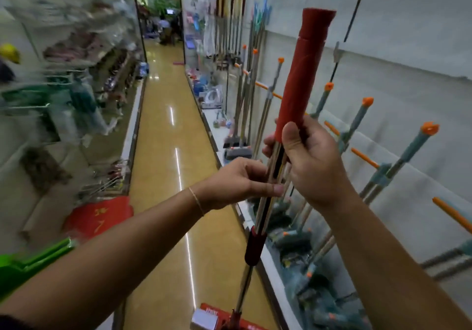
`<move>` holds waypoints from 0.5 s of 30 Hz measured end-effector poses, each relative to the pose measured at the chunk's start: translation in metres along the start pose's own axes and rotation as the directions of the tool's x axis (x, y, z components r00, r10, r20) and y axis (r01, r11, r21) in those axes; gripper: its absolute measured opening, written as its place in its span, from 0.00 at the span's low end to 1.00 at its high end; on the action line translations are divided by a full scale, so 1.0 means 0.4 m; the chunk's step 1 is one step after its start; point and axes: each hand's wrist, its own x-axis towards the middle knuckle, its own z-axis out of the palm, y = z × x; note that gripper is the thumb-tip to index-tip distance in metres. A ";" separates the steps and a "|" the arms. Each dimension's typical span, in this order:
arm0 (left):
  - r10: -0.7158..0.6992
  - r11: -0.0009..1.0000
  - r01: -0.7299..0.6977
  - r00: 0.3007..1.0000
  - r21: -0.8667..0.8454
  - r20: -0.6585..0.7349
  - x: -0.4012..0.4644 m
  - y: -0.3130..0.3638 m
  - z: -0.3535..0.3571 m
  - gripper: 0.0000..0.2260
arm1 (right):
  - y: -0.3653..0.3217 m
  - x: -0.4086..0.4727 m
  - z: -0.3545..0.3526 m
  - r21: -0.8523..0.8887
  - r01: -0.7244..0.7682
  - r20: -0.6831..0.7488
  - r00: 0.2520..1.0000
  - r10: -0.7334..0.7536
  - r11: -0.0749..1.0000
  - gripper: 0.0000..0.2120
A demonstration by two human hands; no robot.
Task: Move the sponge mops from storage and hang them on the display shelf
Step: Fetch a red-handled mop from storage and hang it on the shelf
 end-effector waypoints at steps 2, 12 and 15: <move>-0.020 1.000 0.019 0.997 -0.010 -0.070 0.034 -0.010 -0.046 0.14 | 0.041 0.073 -0.001 0.016 -0.022 0.057 0.998 0.021 1.000 0.13; -0.086 0.996 0.093 0.935 0.002 -0.343 0.124 -0.072 -0.282 0.16 | 0.208 0.362 0.088 0.040 -0.044 0.291 0.956 0.031 0.998 0.17; -0.112 0.993 0.116 0.914 -0.014 -0.391 0.138 -0.095 -0.368 0.16 | 0.256 0.444 0.145 0.047 -0.045 0.339 0.940 0.027 0.998 0.11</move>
